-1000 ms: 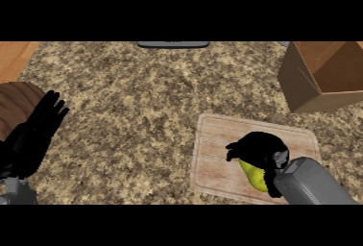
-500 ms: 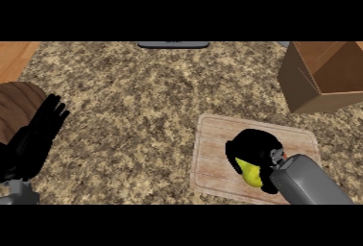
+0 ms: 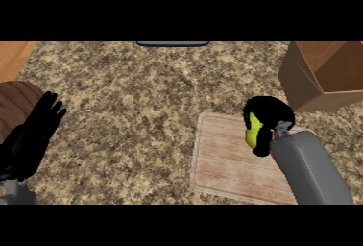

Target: Pick the pear from the cutting board and place it in the cardboard box

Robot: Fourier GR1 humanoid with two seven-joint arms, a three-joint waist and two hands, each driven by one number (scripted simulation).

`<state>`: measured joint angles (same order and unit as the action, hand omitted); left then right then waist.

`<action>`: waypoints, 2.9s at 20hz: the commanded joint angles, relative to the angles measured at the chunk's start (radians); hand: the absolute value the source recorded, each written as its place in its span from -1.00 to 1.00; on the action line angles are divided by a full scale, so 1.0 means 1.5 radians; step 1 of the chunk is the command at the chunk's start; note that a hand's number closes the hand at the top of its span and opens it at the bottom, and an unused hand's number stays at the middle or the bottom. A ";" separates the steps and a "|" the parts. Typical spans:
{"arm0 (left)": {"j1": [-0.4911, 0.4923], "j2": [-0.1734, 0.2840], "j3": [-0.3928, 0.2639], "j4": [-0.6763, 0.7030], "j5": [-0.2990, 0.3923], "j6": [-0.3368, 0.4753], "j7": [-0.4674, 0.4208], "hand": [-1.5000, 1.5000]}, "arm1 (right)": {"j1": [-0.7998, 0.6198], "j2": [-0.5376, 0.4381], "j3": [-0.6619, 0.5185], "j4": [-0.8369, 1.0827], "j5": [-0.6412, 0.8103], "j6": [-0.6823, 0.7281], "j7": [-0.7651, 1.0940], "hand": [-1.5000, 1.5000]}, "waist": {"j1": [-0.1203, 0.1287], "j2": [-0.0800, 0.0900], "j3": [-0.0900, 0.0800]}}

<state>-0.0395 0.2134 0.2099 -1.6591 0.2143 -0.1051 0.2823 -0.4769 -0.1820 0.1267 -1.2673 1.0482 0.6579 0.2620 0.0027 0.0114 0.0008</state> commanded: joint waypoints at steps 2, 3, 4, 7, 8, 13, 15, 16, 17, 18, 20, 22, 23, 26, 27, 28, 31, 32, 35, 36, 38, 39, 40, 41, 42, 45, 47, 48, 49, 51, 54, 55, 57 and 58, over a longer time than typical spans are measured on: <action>-0.004 0.004 -0.011 -0.010 0.003 -0.015 0.003 0.00 | -0.086 0.062 -0.146 0.070 0.044 -0.135 0.233 1.00 | 0.031 0.007 0.000; -0.007 0.003 -0.014 -0.006 -0.002 -0.015 -0.004 0.00 | -0.115 0.080 -0.150 0.084 0.061 -0.163 0.275 1.00 | 0.039 0.008 0.000; -0.017 -0.004 -0.019 -0.003 0.000 -0.012 -0.003 0.00 | -0.148 0.095 -0.158 0.096 0.070 -0.187 0.309 1.00 | 0.039 0.007 -0.001; -0.027 0.002 -0.016 0.024 -0.010 -0.012 -0.005 0.00 | -0.236 0.119 -0.145 0.152 0.106 -0.268 0.375 1.00 | 0.040 0.006 -0.001; -0.040 -0.009 -0.028 0.034 -0.021 -0.004 -0.011 0.00 | -0.280 0.119 -0.145 0.170 0.119 -0.277 0.384 1.00 | 0.037 0.006 -0.001; -0.013 -0.019 -0.031 -0.009 -0.010 0.003 0.015 0.00 | -0.413 0.100 -0.146 0.224 0.155 -0.320 0.413 1.00 | 0.029 -0.002 -0.001; -0.007 -0.009 -0.010 0.024 -0.005 -0.011 -0.020 0.00 | -0.440 0.097 -0.138 0.238 0.176 -0.354 0.420 1.00 | 0.023 -0.002 -0.001; -0.057 0.012 0.005 0.035 0.010 -0.007 0.020 0.00 | -0.476 0.115 -0.136 0.254 0.188 -0.363 0.454 1.00 | 0.022 -0.001 -0.001; -0.038 -0.015 -0.032 0.021 -0.027 0.012 0.013 0.00 | -0.497 0.087 -0.138 0.245 0.201 -0.352 0.466 1.00 | 0.018 -0.003 -0.001; -0.029 0.005 -0.010 -0.002 -0.003 0.000 0.030 0.00 | -0.503 0.087 -0.134 0.250 0.216 -0.364 0.484 1.00 | 0.021 -0.005 -0.001; -0.019 -0.020 -0.027 0.037 -0.023 0.003 -0.008 0.00 | -0.531 0.091 -0.137 0.253 0.236 -0.372 0.534 1.00 | 0.012 -0.005 -0.001; -0.015 -0.019 -0.023 0.027 -0.033 0.010 -0.019 0.00 | -0.538 0.079 -0.145 0.280 0.252 -0.410 0.543 1.00 | 0.014 -0.004 -0.001; 0.001 -0.020 -0.028 -0.006 -0.015 0.001 0.008 0.00 | -0.552 0.049 -0.164 0.300 0.248 -0.414 0.528 1.00 | 0.018 -0.004 -0.001; 0.001 -0.019 -0.024 -0.024 -0.018 0.012 0.015 0.00 | -0.565 0.022 -0.168 0.328 0.271 -0.420 0.538 1.00 | 0.016 -0.005 -0.001; 0.005 -0.001 -0.004 -0.004 -0.004 -0.010 0.002 0.00 | -0.550 0.023 -0.172 0.311 0.269 -0.423 0.547 1.00 | 0.011 -0.006 -0.001; 0.000 -0.001 0.002 0.003 0.014 -0.019 0.005 0.00 | -0.563 0.019 -0.172 0.338 0.278 -0.428 0.547 1.00 | 0.013 -0.005 -0.001; -0.011 -0.009 -0.007 0.007 -0.014 0.005 0.008 0.00 | -0.517 -0.025 -0.195 0.313 0.250 -0.420 0.495 1.00 | 0.003 -0.007 -0.001; -0.029 0.016 0.017 0.021 0.004 -0.010 0.009 0.00 | -0.556 -0.054 -0.210 0.350 0.249 -0.423 0.482 1.00 | 0.008 -0.005 -0.001; 0.008 -0.025 -0.017 -0.019 -0.022 0.016 0.009 0.00 | -0.528 -0.039 -0.188 0.338 0.254 -0.394 0.486 1.00 | 0.005 -0.007 -0.001; -0.028 0.025 0.028 0.030 0.016 -0.026 0.005 0.00 | -0.495 -0.069 -0.199 0.350 0.250 -0.433 0.452 1.00 | 0.003 -0.005 -0.001; -0.023 0.007 0.016 0.021 0.004 -0.011 0.005 0.00 | -0.506 -0.078 -0.206 0.364 0.238 -0.442 0.429 1.00 | 0.006 -0.005 -0.001; -0.008 -0.006 0.001 -0.020 -0.004 0.007 0.033 0.00 | -0.467 -0.097 -0.208 0.324 0.226 -0.445 0.400 1.00 | 0.002 -0.008 0.000; 0.017 -0.010 -0.003 -0.023 -0.008 -0.004 0.011 0.00 | -0.462 -0.096 -0.208 0.345 0.233 -0.481 0.399 1.00 | 0.007 -0.006 0.000; -0.002 -0.005 0.009 0.048 -0.007 -0.024 -0.038 0.00 | -0.472 -0.119 -0.214 0.348 0.223 -0.455 0.373 1.00 | 0.003 -0.005 -0.001; -0.011 0.022 0.025 0.026 0.015 -0.031 0.011 0.00 | -0.453 -0.104 -0.216 0.365 0.226 -0.509 0.377 1.00 | 0.007 -0.005 -0.001; -0.024 0.004 0.012 0.016 -0.001 -0.008 0.013 0.00 | -0.462 -0.097 -0.221 0.423 0.231 -0.553 0.376 1.00 | 0.013 -0.003 -0.001; -0.015 -0.016 -0.018 -0.007 -0.027 0.007 0.017 0.00 | -0.447 -0.118 -0.237 0.432 0.204 -0.543 0.338 1.00 | 0.011 -0.004 0.000; -0.038 -0.004 0.003 0.016 -0.012 0.004 0.019 0.00 | -0.431 -0.119 -0.243 0.425 0.200 -0.571 0.336 1.00 | 0.008 -0.004 0.000; 0.018 -0.001 0.010 -0.012 0.002 -0.021 0.006 0.00 | -0.405 -0.120 -0.249 0.434 0.191 -0.583 0.317 1.00 | 0.011 -0.004 0.000; -0.003 0.000 0.006 -0.005 -0.003 -0.013 0.018 0.00 | -0.380 -0.107 -0.263 0.430 0.165 -0.602 0.305 1.00 | 0.007 -0.005 0.000; -0.033 0.005 0.015 0.017 0.004 -0.013 0.016 0.00 | -0.394 -0.116 -0.313 0.477 0.104 -0.552 0.280 1.00 | 0.007 -0.003 0.000; -0.015 0.010 0.021 0.002 0.016 -0.021 0.024 0.00 | -0.363 -0.136 -0.321 0.499 0.109 -0.554 0.286 1.00 | 0.010 -0.003 0.000; -0.002 0.008 0.018 -0.004 0.016 -0.029 0.016 0.00 | -0.373 -0.092 -0.331 0.510 0.113 -0.597 0.369 -1.00 | 0.016 -0.003 0.000; -0.035 -0.001 0.004 -0.010 -0.007 0.002 0.030 0.00 | -0.364 -0.110 -0.343 0.523 0.096 -0.598 0.335 -1.00 | 0.012 -0.002 0.000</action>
<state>-0.0681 0.2162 0.2261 -1.6533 0.2170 -0.1231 0.3082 -1.0549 -0.3546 -0.3418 -0.5433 1.2333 -0.2174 0.7486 0.0204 0.0024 -0.0033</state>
